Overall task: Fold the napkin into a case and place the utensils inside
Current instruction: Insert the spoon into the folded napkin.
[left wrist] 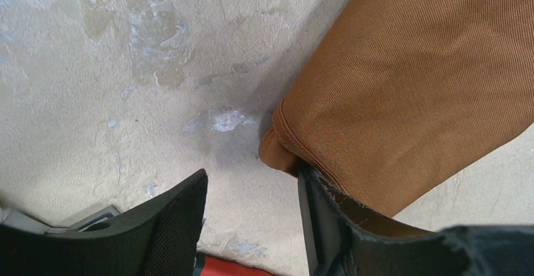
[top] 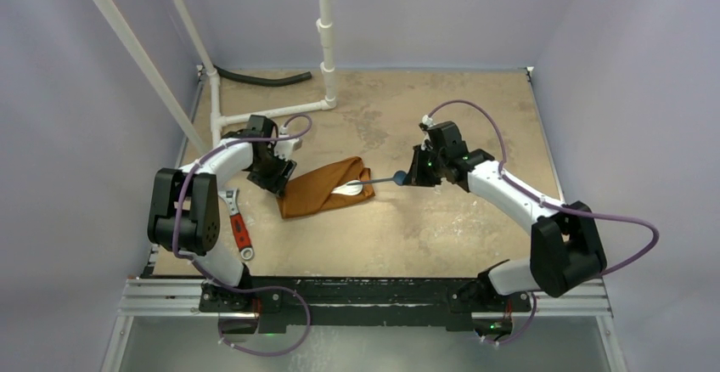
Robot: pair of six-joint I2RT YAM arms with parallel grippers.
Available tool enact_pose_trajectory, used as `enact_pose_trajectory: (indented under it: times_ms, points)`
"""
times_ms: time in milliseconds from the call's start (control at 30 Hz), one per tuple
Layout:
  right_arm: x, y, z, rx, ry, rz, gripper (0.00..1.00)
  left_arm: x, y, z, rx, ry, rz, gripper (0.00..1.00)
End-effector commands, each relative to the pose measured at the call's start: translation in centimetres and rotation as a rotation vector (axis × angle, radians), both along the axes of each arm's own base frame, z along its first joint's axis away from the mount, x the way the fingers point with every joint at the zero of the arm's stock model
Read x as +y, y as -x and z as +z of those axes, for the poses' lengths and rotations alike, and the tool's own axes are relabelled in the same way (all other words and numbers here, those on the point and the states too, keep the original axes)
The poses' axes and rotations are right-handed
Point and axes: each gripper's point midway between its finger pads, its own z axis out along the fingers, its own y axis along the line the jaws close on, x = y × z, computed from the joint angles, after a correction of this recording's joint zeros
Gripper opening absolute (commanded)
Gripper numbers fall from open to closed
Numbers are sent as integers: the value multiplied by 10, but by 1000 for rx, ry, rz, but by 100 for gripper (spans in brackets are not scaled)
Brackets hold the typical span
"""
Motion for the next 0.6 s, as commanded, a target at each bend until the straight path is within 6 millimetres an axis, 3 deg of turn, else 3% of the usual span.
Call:
enact_pose_trajectory:
  times_ms: [0,567]
  points:
    - [10,-18,26,-74,-27,-9,0,1,-6,-2,-40,1,-23,52]
    - [40,-20,5,-28,-13,46,0,2,-1,-11,-32,0,-41,47]
